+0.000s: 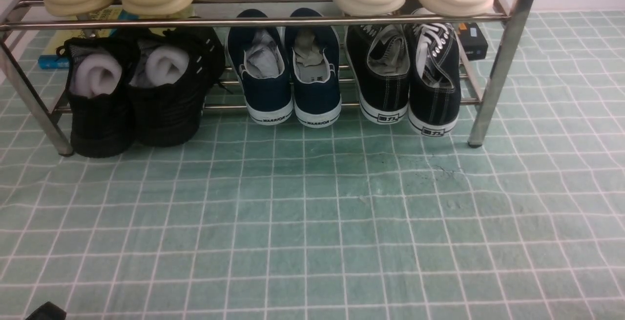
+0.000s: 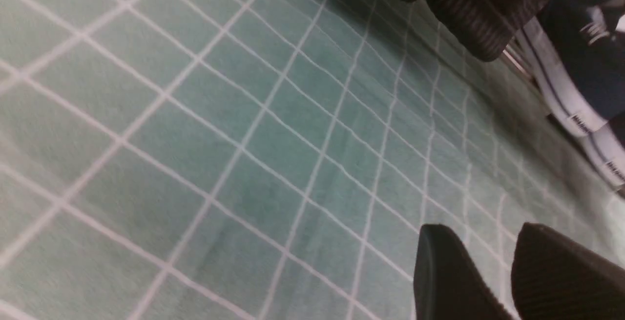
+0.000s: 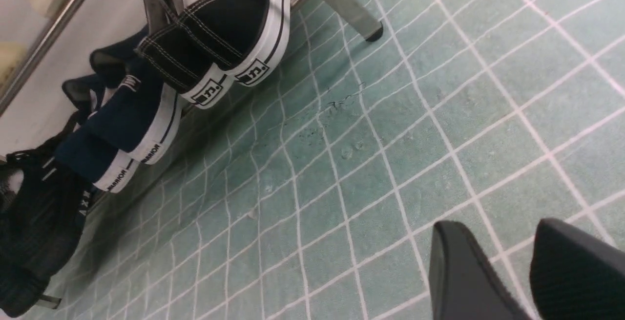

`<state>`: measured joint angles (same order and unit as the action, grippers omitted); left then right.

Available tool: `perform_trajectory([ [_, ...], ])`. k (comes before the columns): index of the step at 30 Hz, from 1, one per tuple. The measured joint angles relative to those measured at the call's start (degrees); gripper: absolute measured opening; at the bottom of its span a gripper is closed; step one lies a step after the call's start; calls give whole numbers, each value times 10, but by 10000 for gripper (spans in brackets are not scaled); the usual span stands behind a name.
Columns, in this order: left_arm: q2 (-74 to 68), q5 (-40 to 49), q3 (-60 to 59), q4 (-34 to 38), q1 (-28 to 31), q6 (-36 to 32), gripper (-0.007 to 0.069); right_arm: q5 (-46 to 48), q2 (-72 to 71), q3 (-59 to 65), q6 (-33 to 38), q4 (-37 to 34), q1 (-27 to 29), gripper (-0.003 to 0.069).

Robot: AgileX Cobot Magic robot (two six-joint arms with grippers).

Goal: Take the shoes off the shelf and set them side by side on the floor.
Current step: 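Grasp a shoe standing on the lower shelf of the shoe rack with the left gripper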

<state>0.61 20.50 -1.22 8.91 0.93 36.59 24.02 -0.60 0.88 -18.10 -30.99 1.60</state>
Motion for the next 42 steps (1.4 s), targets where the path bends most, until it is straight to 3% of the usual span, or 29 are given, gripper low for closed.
perform_trajectory([
  [15, 0, -20, -3, 44, 0, 31, 236, 4, 0, -1, -2, -19, 0, 218],
  [19, 0, -4, 42, 85, 0, 10, 169, 21, 0, -45, 33, -18, 0, 140],
  [22, -26, 39, 145, 86, 0, -49, 40, 42, 22, -128, 93, 1, 0, 19],
  [23, -29, 47, 151, 86, 0, -55, 35, 45, 29, -132, 96, 3, 0, 13],
  [26, -124, 140, 239, 83, 0, -97, 1, 107, 99, -207, 125, 43, 0, -8],
  [33, -389, 348, 420, 79, -1, -205, 7, 281, 274, -344, 141, 102, 0, -1],
  [38, -540, 346, 521, 89, -1, -274, 43, 326, 356, -389, 199, 96, 0, 0],
  [42, -699, 356, 643, 136, -7, -331, 122, 353, 413, -409, 266, 77, 0, 3],
])
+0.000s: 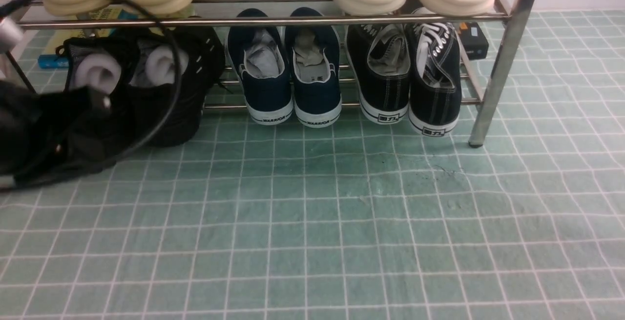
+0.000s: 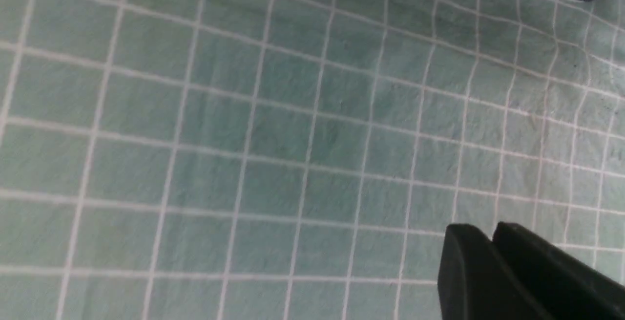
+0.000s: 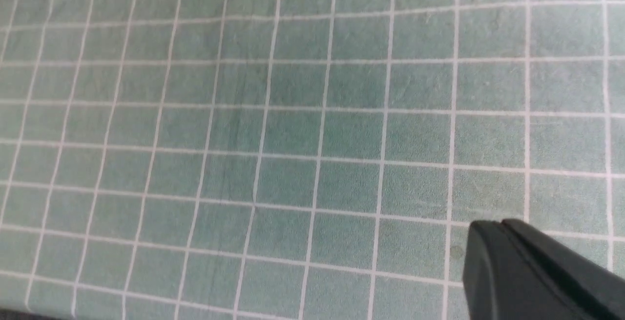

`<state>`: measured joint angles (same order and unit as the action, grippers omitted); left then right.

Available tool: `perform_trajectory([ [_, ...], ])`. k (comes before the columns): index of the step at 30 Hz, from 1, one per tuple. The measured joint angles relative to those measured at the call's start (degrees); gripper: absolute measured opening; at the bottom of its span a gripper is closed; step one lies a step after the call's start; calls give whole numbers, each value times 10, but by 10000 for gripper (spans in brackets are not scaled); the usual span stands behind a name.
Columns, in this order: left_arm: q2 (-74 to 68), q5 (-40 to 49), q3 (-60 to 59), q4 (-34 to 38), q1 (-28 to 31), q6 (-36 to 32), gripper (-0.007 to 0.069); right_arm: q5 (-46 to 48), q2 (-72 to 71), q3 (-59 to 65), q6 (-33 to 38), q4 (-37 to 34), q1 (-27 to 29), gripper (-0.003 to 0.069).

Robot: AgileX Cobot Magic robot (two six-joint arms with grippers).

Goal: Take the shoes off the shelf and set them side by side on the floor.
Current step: 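Grasp a shoe standing on the lower shelf of the shoe rack with the left gripper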

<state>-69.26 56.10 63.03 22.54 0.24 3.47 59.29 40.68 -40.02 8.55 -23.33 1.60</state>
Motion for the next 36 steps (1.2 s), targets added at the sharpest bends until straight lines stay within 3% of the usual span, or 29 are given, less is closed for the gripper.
perform_trajectory([
  [5, -159, 0, 127, 11, -86, 1, 276, 6, 24, -1, 28, -14, 0, 7],
  [10, -284, -6, 248, -67, -145, 102, 384, 7, 25, -2, 41, -15, 0, 13],
  [17, -370, -45, 336, -179, -193, 207, 404, 7, 25, -2, 42, -15, 0, 19],
  [25, -402, -134, 348, -374, -241, 392, 404, 8, 25, -2, 42, -18, 0, 27],
  [32, -430, -160, 350, -450, -243, 503, 404, 12, 25, -2, 42, -31, 0, 35],
  [36, -448, -162, 350, -458, -243, 518, 404, 12, 25, -2, 42, -40, 0, 41],
])
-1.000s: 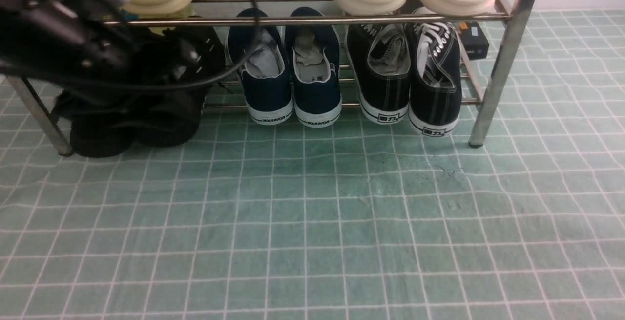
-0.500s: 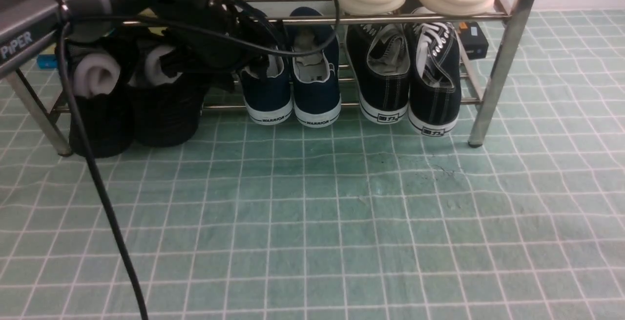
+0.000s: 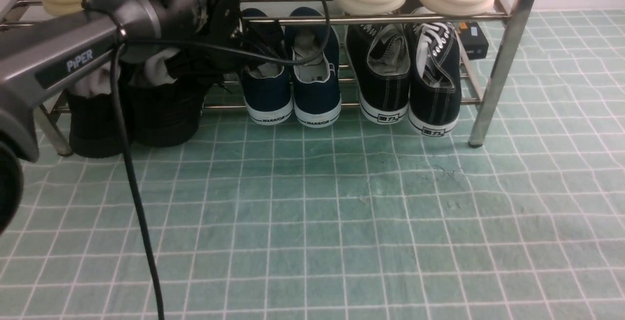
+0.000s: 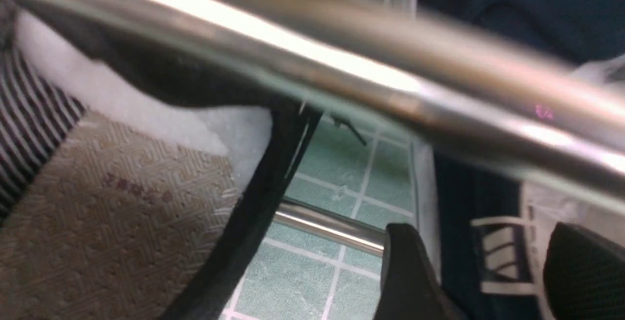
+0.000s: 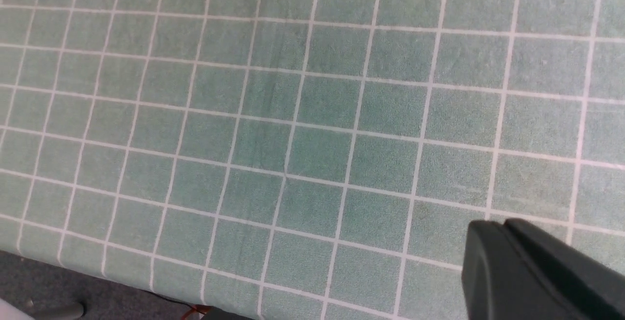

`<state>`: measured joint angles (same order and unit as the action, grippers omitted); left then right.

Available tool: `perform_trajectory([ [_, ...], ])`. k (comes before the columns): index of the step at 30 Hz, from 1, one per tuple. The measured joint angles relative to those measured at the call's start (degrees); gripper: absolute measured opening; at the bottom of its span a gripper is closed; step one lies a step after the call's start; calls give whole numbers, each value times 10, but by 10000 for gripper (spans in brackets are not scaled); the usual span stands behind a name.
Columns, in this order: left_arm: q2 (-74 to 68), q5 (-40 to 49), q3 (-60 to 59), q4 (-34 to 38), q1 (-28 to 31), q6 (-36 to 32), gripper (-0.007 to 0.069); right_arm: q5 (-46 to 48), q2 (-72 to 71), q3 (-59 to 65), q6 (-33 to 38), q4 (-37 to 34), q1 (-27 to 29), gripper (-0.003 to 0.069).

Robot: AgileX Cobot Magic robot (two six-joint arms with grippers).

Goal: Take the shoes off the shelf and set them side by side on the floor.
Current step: 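Grasp a shoe standing on the lower shelf of the shoe rack with the left gripper, then set the held shoe down on the floor in front of the rack with the left gripper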

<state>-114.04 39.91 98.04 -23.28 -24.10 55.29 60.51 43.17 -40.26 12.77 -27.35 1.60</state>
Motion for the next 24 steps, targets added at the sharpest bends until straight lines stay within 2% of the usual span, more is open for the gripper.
perform_trajectory([
  [5, -15, -6, 0, 0, 0, 2, 404, 1, 0, 0, 0, -1, 0, 47],
  [8, -26, -18, 0, 0, 0, 2, 368, 1, 0, 0, 0, -1, 0, 52],
  [10, -29, -24, 0, 1, 0, 2, 316, 1, 0, 0, 0, -1, 0, 55],
  [13, -28, -28, 1, 5, -2, 2, 139, 1, 0, 0, 1, -1, 0, 59],
  [14, -27, -27, 1, 5, -2, 2, 127, 1, 0, 0, 1, -1, 0, 59],
  [15, -23, -21, 1, 7, -2, 1, 67, 1, 0, 0, 1, -1, 0, 60],
  [16, -19, -15, 0, 9, -2, -3, 47, 2, 0, 0, 1, -1, 0, 62],
  [19, 0, 10, 0, 24, -1, -21, 43, 2, 0, 0, 1, -2, 0, 63],
  [24, 83, 113, -2, 128, 0, -132, 43, 2, 0, 0, 1, -4, 0, 68],
])
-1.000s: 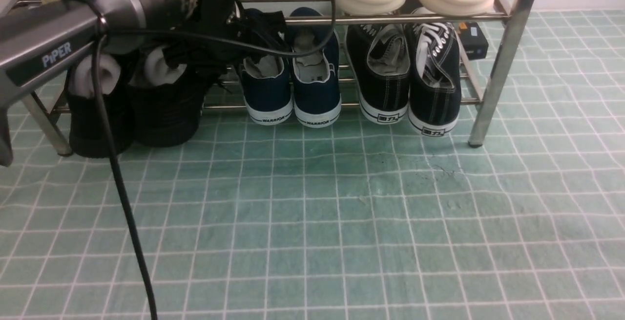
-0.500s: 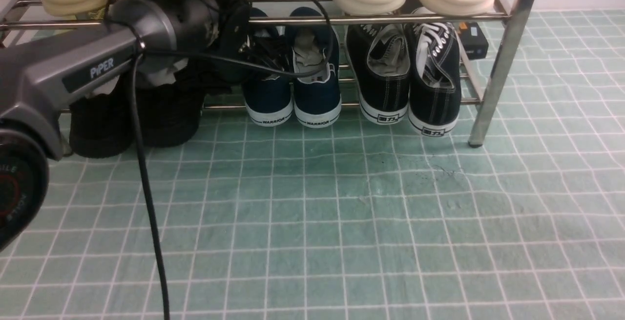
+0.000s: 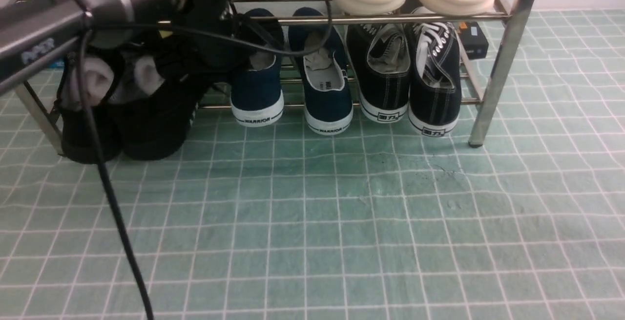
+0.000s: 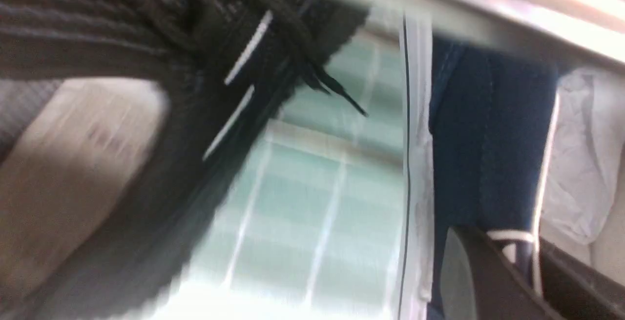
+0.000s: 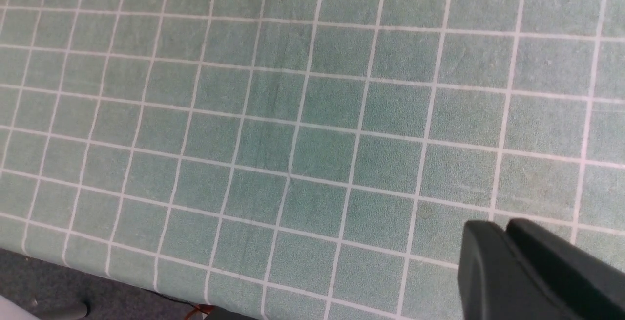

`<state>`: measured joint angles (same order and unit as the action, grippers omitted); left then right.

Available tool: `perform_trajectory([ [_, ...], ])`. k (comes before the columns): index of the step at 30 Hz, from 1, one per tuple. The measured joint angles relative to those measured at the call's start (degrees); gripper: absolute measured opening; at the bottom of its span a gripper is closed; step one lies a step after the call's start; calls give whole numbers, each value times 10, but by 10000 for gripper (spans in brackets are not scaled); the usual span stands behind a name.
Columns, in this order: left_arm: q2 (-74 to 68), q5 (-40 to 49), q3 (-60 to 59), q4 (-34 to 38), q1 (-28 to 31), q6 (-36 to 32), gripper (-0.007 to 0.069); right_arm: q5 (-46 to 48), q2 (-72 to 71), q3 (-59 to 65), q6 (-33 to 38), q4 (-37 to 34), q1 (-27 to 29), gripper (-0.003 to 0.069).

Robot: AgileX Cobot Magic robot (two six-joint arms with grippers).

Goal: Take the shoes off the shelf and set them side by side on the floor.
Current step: 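Set the held shoe down on the floor in front of the rack with the left gripper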

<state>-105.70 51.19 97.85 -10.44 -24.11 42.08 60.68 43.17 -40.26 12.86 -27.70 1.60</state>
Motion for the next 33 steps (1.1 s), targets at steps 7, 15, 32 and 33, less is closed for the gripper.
perform_trajectory([
  [7, 77, 114, -5, 44, 1, -94, 43, -2, 0, 0, 1, 0, 0, 74],
  [15, 157, 196, -13, 67, -2, -138, 43, -4, 0, 0, 1, -1, 0, 80],
  [32, 276, -34, -430, 63, -2, 26, 43, -10, 0, 0, 1, -1, 0, 92],
  [33, 277, -61, -448, 62, -2, 43, 43, -10, 0, 0, 1, 0, 0, 92],
])
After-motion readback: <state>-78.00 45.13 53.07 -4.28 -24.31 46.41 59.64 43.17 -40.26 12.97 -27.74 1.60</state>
